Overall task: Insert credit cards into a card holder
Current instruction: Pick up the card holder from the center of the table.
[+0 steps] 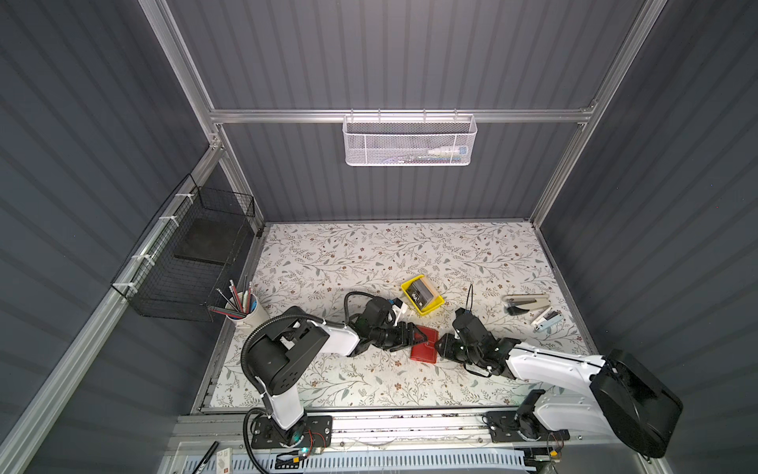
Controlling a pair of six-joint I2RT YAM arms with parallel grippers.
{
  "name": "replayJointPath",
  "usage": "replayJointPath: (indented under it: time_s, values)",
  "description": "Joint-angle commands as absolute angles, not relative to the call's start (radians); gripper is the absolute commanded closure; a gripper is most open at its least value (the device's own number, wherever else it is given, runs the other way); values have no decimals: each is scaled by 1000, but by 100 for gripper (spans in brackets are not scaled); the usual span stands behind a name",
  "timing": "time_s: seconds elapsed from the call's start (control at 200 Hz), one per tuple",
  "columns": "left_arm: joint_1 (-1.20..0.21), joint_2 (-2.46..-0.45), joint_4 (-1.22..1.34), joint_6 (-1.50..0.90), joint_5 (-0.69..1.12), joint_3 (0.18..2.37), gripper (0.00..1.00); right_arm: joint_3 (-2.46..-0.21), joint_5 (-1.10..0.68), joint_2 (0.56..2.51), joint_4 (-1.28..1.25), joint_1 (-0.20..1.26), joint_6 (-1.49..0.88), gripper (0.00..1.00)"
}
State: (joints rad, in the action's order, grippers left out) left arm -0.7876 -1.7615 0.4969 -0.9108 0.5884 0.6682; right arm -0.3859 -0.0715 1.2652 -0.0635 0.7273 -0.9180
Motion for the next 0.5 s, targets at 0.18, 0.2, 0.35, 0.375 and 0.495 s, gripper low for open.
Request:
replayJointPath:
  time_s: [0.18,0.2,0.35,0.375,0.495]
  values:
    - [-807,-1769,537,-934,629,678,41,-364,-37,1267,-38,732,-936,73]
    - [-809,-1768,541,-936,632,679,42,-366,-36,1267,-34,731,-936,73]
    - [-824,-1762,556,-941,633,683,46,-368,-31,1265,-22,731,-938,74]
    - [-825,-1762,560,-943,633,682,46,-367,-29,1263,-22,732,-938,74]
    - [-826,-1757,581,-953,638,678,49,-366,-22,1260,-11,731,-937,74]
